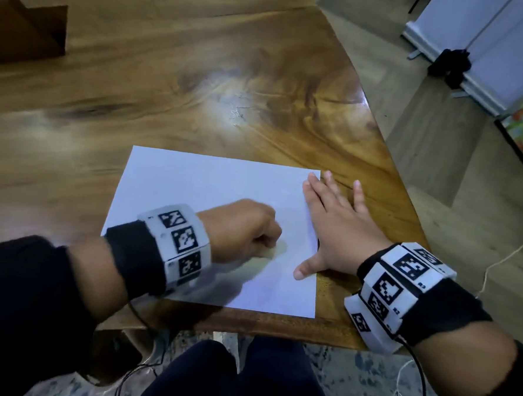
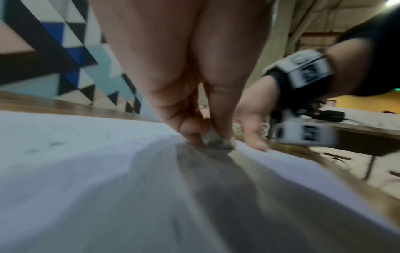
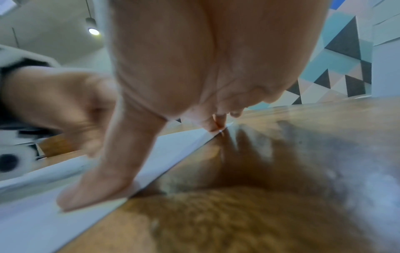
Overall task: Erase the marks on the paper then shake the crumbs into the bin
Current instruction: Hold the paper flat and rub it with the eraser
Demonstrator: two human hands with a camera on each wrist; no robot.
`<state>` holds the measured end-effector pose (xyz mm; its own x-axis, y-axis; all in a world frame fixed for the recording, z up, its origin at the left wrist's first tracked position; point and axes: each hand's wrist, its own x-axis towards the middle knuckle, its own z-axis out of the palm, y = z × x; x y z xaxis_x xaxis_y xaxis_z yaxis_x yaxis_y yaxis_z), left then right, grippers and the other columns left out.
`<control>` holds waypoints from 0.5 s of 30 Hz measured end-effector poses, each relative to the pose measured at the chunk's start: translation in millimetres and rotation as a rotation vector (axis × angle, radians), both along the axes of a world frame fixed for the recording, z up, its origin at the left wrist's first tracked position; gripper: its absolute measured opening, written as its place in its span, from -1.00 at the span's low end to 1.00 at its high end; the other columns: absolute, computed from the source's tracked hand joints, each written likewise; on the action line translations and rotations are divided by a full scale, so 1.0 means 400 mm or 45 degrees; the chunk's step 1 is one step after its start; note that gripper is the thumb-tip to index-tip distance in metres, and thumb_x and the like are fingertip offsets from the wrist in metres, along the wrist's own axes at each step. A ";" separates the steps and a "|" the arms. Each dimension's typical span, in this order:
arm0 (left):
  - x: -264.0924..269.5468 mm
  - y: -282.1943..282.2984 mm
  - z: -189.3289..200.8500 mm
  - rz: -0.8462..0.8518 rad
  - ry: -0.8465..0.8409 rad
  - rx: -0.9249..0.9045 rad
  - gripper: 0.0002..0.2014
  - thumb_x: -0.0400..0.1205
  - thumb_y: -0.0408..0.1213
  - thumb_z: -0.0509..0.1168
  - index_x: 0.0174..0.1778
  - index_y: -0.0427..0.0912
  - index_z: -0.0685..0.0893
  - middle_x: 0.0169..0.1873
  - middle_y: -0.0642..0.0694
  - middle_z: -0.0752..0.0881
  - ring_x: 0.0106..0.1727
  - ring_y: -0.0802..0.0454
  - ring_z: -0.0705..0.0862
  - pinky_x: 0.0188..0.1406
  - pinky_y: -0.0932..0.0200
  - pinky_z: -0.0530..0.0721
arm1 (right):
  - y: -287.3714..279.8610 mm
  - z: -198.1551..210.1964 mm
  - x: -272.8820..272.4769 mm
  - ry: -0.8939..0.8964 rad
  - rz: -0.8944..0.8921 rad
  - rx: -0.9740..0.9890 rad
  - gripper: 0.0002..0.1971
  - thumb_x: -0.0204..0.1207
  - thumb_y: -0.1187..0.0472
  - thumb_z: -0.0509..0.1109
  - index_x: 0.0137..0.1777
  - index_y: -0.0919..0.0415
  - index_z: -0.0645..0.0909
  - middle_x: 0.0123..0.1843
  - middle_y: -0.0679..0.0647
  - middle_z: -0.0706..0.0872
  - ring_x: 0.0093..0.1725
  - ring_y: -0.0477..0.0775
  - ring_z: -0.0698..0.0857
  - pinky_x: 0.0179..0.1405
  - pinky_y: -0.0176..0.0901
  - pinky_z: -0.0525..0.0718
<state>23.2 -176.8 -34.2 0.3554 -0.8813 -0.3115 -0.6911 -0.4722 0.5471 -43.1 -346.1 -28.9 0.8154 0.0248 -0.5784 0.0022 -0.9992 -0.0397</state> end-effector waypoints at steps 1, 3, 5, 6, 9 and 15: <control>-0.020 0.028 -0.001 -0.069 0.045 0.030 -0.95 0.47 -0.35 0.34 -0.21 -0.23 0.69 -0.15 -0.17 0.66 -0.13 -0.09 0.60 -0.09 0.13 0.57 | 0.000 -0.001 0.000 -0.005 -0.002 -0.001 0.47 0.06 -0.47 0.48 0.61 0.24 -0.46 0.65 0.04 -0.48 0.57 0.06 -0.55 0.52 0.31 -0.49; -0.040 0.069 -0.004 -0.151 0.119 0.139 -0.93 0.46 -0.39 0.32 -0.20 -0.19 0.70 -0.14 -0.08 0.66 -0.17 0.01 0.57 -0.12 0.17 0.56 | 0.001 0.000 -0.002 -0.009 -0.007 0.008 0.47 0.06 -0.46 0.48 0.62 0.24 -0.45 0.65 0.04 -0.47 0.57 0.06 -0.55 0.53 0.30 -0.48; -0.030 0.061 -0.001 -0.127 0.132 0.184 -0.91 0.44 -0.38 0.32 -0.20 -0.16 0.70 -0.16 -0.01 0.67 -0.18 0.04 0.59 -0.10 0.19 0.58 | 0.002 0.000 -0.003 -0.008 -0.008 0.010 0.46 0.06 -0.46 0.49 0.62 0.24 -0.45 0.65 0.04 -0.47 0.57 0.06 -0.55 0.53 0.30 -0.48; -0.020 0.040 0.001 -0.088 0.106 0.164 -0.91 0.42 -0.35 0.32 -0.21 -0.16 0.70 -0.17 -0.03 0.68 -0.17 0.00 0.62 -0.07 0.15 0.61 | 0.002 0.000 -0.003 -0.007 -0.008 0.010 0.46 0.06 -0.45 0.49 0.62 0.24 -0.45 0.65 0.04 -0.47 0.58 0.06 -0.54 0.53 0.30 -0.48; 0.009 -0.036 0.008 0.013 -0.076 0.061 -0.89 0.47 -0.26 0.35 -0.19 -0.21 0.69 -0.15 -0.18 0.68 -0.10 -0.13 0.62 -0.03 0.03 0.59 | 0.003 0.001 -0.002 -0.003 -0.010 0.011 0.46 0.07 -0.45 0.49 0.62 0.24 -0.45 0.65 0.05 -0.47 0.58 0.06 -0.55 0.52 0.29 -0.49; -0.032 0.050 -0.001 -0.140 0.051 0.041 -0.94 0.46 -0.40 0.35 -0.22 -0.22 0.72 -0.19 -0.15 0.66 -0.21 0.00 0.55 -0.22 0.21 0.47 | 0.002 0.001 -0.002 0.010 -0.016 0.003 0.47 0.05 -0.46 0.48 0.62 0.23 -0.46 0.65 0.03 -0.48 0.57 0.05 -0.55 0.52 0.29 -0.50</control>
<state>10.3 -156.9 -34.4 0.2436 -0.9036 -0.3525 -0.7175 -0.4124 0.5613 -43.9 -345.5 -28.5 0.8111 0.0162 -0.5847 -0.0104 -0.9991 -0.0421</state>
